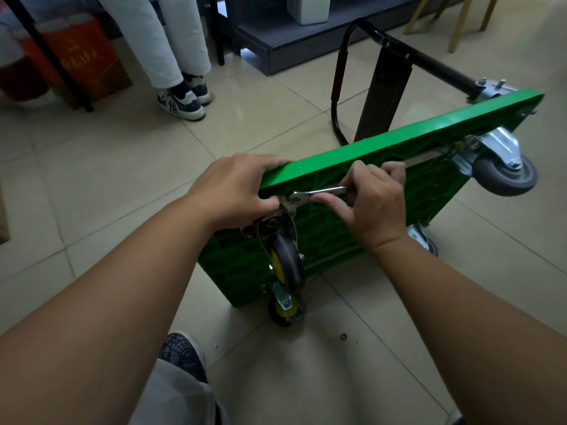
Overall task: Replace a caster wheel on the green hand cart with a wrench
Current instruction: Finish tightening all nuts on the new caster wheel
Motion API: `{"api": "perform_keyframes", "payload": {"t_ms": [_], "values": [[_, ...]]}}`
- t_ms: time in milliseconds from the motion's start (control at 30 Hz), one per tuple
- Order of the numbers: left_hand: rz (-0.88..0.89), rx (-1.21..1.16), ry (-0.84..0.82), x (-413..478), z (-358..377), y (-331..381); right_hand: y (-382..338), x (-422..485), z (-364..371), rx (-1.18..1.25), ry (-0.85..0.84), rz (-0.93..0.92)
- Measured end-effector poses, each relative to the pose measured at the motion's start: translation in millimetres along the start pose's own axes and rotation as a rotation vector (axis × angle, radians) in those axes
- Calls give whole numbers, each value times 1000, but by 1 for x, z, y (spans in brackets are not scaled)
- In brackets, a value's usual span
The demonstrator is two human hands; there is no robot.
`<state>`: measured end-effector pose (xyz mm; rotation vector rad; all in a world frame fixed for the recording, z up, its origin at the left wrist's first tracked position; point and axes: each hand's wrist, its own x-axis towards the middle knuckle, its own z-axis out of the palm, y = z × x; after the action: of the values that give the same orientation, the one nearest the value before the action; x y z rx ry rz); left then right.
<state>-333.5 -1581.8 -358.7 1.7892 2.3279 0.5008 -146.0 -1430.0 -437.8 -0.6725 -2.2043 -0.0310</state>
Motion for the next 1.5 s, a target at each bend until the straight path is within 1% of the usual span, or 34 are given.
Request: {"api": "perform_keyframes", "payload": {"t_ms": [167,300,333,433,467,567,800,900,1033,1133,1300,1500], "values": [[4,-5,9,0,-1,1,0,1,-2,-26,-31,9],[4,3,4,0,0,1,-4,9,-15,-100,-145,-4],[3,5,2,0,0,1,-3,11,-24,-119,-138,-27],[2,2,6,0,1,-1,7,16,-56,-137,39,-202],[1,1,10,0,1,-3,11,18,-64,-156,40,-253],[3,10,13,0,1,-2,12,24,-72,-285,-49,-365],[8,43,12,0,1,-1,-18,75,-63,-625,-125,-686],[6,45,8,0,0,1,-32,89,-60,-702,-191,-850],[-7,40,10,-1,-2,4,-42,101,-54,-733,-233,-986],[-30,44,4,-1,-3,6,-45,99,-48,-721,-276,-1012],[-25,29,12,-3,-3,6,-38,95,-45,-723,-168,-978],[-25,24,7,-4,-7,6,-35,99,-40,-595,-182,-974]]}}
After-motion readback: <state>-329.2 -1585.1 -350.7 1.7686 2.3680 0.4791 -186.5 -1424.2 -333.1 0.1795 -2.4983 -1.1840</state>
